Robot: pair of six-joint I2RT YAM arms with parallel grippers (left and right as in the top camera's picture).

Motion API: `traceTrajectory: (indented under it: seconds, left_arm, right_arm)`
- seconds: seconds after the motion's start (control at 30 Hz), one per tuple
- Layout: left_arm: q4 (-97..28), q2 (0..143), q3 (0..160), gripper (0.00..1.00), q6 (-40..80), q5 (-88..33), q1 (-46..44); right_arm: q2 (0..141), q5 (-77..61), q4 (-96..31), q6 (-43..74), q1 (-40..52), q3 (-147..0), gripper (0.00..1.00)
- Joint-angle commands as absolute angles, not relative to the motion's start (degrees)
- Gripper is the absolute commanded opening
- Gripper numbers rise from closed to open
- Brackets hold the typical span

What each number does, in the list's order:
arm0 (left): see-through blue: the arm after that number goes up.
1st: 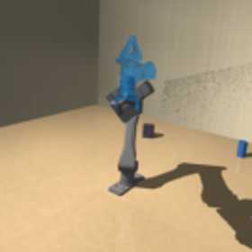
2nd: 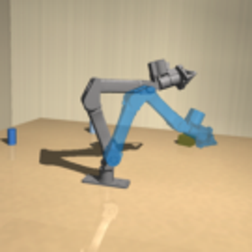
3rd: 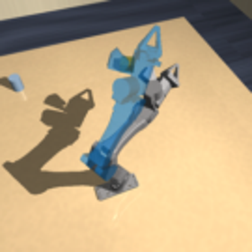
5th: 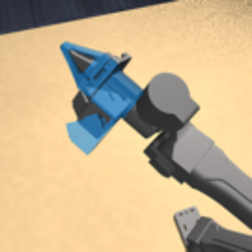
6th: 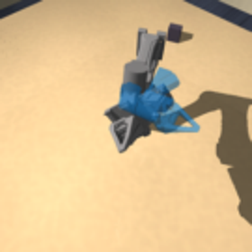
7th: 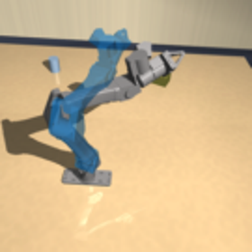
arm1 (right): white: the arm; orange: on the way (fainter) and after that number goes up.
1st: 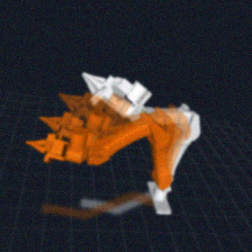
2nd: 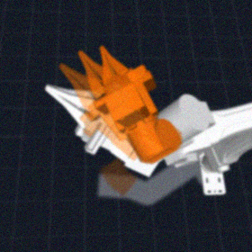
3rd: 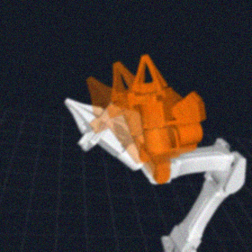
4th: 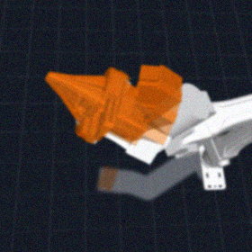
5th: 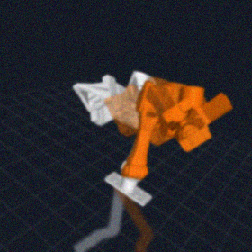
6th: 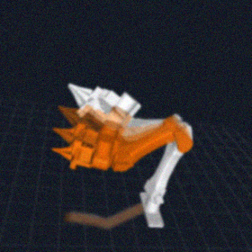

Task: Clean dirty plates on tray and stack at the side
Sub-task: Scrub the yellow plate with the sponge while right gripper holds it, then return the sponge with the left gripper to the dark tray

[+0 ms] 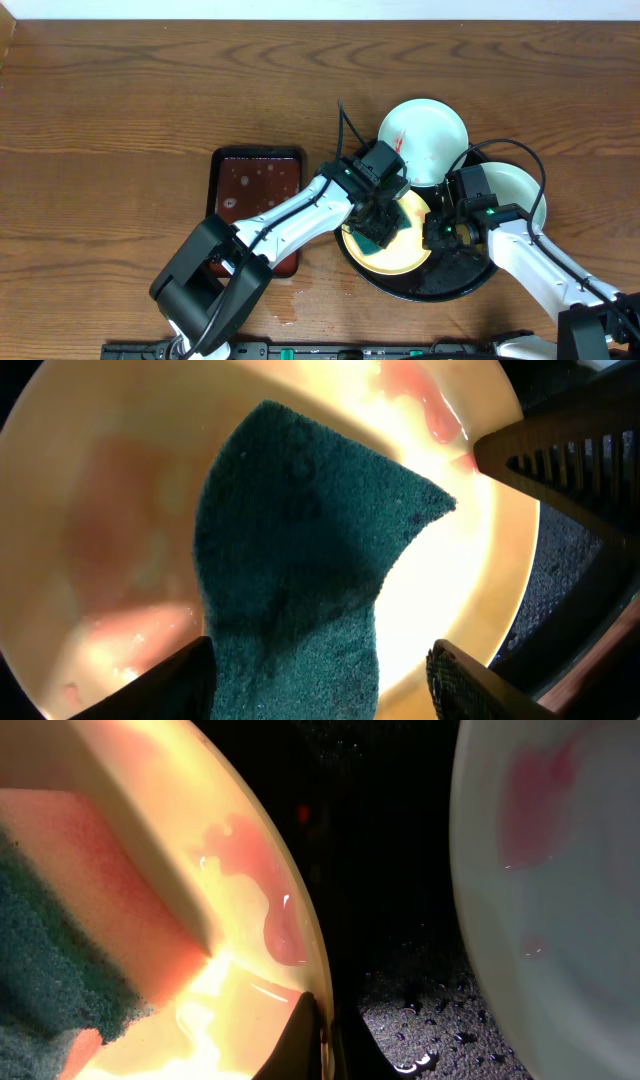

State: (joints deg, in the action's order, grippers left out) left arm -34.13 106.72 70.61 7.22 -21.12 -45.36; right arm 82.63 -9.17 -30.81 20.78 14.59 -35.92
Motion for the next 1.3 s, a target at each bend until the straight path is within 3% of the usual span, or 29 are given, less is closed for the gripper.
traceTrajectory:
  seconds: [0.0,0.33,0.5,0.53,0.7,1.03,1.27]
  left_arm:
    - [-34.2,106.0,69.3,0.69,5.3,-20.9,-45.3]
    - [-30.0,110.5,66.2,0.7,-0.5,-20.9,-46.1]
    - [-29.7,113.6,65.7,0.62,-0.6,-21.0,-46.1]
    - [-29.6,114.1,65.7,0.58,-0.6,-21.0,-46.1]
    - [-29.7,113.7,66.5,0.08,1.3,-20.9,-46.0]
    - [-31.9,106.7,69.0,0.08,11.6,-15.3,-45.5]
    - [-36.8,97.4,69.0,0.08,17.9,-7.4,-38.4]
  right_arm:
    - [84.0,-5.8,-31.9,19.2,14.3,-34.2,0.01]
    - [84.0,-5.9,-31.7,19.2,14.3,-34.2,0.01]
    - [84.0,-5.8,-31.7,19.2,14.3,-34.2,0.01]
    - [84.0,-5.9,-31.7,19.2,14.3,-34.2,0.01]
    - [84.0,-5.9,-31.7,19.2,14.3,-34.2,0.01]
    - [84.0,-5.8,-31.7,19.2,14.3,-34.2,0.01]
    - [84.0,-5.8,-31.7,19.2,14.3,-34.2,0.01]
